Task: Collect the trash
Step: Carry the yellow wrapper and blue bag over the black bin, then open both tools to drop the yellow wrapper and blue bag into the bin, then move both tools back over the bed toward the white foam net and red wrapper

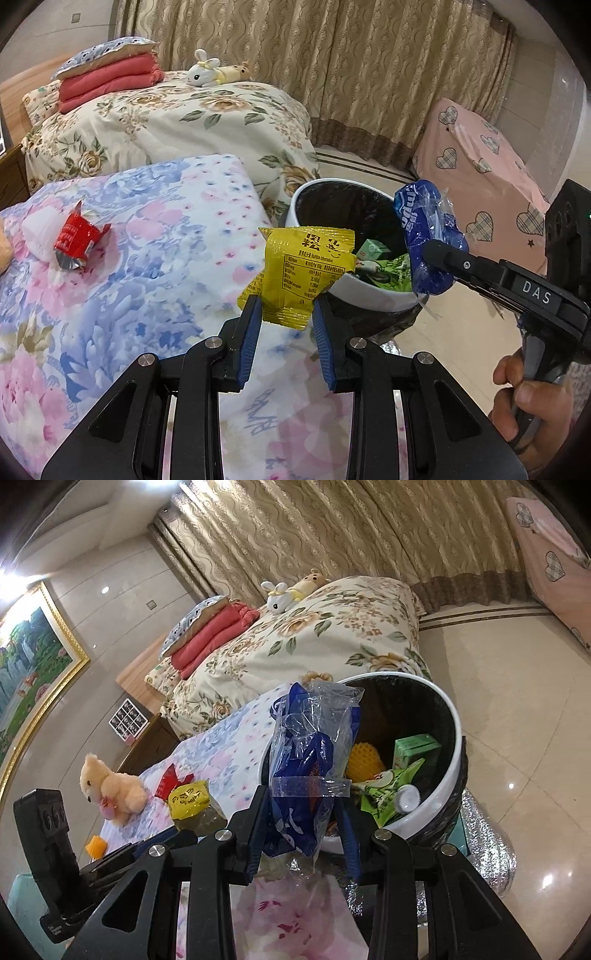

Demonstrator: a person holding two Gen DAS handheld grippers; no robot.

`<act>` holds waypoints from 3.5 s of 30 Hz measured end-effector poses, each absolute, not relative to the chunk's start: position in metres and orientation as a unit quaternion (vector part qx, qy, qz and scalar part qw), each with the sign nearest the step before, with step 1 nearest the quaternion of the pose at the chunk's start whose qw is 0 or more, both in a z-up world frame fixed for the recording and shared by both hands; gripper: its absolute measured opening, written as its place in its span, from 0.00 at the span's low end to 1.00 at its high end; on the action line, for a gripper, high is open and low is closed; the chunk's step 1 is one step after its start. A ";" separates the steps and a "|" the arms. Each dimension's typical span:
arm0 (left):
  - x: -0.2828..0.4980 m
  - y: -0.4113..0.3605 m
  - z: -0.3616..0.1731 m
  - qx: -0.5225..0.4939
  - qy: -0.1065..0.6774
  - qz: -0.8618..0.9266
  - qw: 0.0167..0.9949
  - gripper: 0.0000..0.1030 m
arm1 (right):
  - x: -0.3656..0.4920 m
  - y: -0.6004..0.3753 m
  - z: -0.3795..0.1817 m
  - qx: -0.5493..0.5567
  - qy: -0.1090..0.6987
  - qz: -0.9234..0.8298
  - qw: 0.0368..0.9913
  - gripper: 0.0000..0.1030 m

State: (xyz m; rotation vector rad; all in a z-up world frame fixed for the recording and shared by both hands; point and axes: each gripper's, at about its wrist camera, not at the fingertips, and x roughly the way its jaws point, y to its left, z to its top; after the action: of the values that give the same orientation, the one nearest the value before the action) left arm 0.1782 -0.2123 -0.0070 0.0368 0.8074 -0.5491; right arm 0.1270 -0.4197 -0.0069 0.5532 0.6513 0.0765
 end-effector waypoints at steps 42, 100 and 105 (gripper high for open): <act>0.224 -0.298 -0.007 0.054 0.396 -0.298 0.867 0.27 | 0.183 -0.475 -0.025 0.275 0.359 0.015 0.892 0.40; 0.188 -0.044 -0.057 -0.109 0.432 -0.107 0.889 0.54 | 0.166 -0.295 -0.020 0.218 0.378 0.131 0.890 0.97; 0.191 -0.026 -0.058 -0.119 0.430 -0.093 0.890 0.56 | 0.176 -0.276 -0.028 0.222 0.389 0.143 0.883 0.99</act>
State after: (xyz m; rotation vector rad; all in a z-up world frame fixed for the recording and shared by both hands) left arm 0.1912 -0.0258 -0.0583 -0.2470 0.8936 -0.1929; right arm 0.1758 -0.2761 -0.0276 0.4622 0.8094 0.2978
